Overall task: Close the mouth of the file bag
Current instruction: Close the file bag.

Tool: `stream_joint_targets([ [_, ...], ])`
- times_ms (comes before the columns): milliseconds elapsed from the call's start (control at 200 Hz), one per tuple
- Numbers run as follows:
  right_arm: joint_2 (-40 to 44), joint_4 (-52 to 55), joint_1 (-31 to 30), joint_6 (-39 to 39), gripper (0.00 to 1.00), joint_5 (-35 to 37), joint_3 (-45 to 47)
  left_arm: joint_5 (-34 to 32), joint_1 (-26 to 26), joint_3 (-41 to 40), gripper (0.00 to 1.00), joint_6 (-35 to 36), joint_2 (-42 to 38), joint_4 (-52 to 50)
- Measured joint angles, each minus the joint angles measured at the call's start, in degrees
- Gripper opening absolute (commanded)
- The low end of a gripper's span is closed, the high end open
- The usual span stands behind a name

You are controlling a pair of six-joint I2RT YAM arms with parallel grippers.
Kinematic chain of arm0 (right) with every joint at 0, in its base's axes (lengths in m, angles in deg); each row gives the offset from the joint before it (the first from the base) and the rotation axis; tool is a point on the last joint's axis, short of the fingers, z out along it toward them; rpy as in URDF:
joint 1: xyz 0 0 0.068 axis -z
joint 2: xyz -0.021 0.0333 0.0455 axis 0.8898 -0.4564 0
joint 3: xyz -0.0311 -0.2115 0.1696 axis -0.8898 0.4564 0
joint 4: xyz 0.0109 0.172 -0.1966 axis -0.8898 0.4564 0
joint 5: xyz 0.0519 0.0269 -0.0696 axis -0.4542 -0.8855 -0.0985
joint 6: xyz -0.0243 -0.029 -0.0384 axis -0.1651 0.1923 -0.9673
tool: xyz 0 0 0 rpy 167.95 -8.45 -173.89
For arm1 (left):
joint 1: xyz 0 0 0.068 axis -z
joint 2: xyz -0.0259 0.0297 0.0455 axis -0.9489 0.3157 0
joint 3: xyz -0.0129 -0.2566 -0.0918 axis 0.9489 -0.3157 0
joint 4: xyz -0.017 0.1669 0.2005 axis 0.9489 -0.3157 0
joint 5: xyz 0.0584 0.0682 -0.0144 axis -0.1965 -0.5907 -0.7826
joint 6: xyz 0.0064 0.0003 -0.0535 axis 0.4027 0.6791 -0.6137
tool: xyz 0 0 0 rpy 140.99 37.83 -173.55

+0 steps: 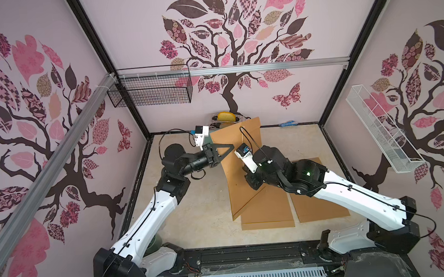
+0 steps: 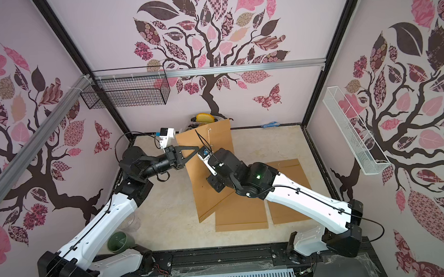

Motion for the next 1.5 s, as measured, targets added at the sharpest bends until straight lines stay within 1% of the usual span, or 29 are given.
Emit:
stream_joint_targets([
  [235,0.9,0.6,-0.1,-0.1,0.0,0.7,0.2,-0.2,0.0,0.0,0.0,-0.1,0.0,0.1],
  [435,2.0,-0.2,-0.1,0.5,0.0,0.8,1.2,0.0,0.0,0.0,0.0,-1.7,0.0,2.2],
  [835,2.0,-1.6,-0.9,2.5,0.0,1.0,2.4,1.0,0.1,0.0,0.0,-1.8,0.0,2.2],
  [1345,1.7,-2.8,-2.3,2.7,0.0,0.9,2.1,1.5,0.1,0.0,0.0,-1.6,0.0,2.1],
  [1500,1.6,-3.2,-2.4,2.6,0.0,1.0,2.1,2.0,0.1,-0.1,0.0,-2.5,0.0,2.8],
])
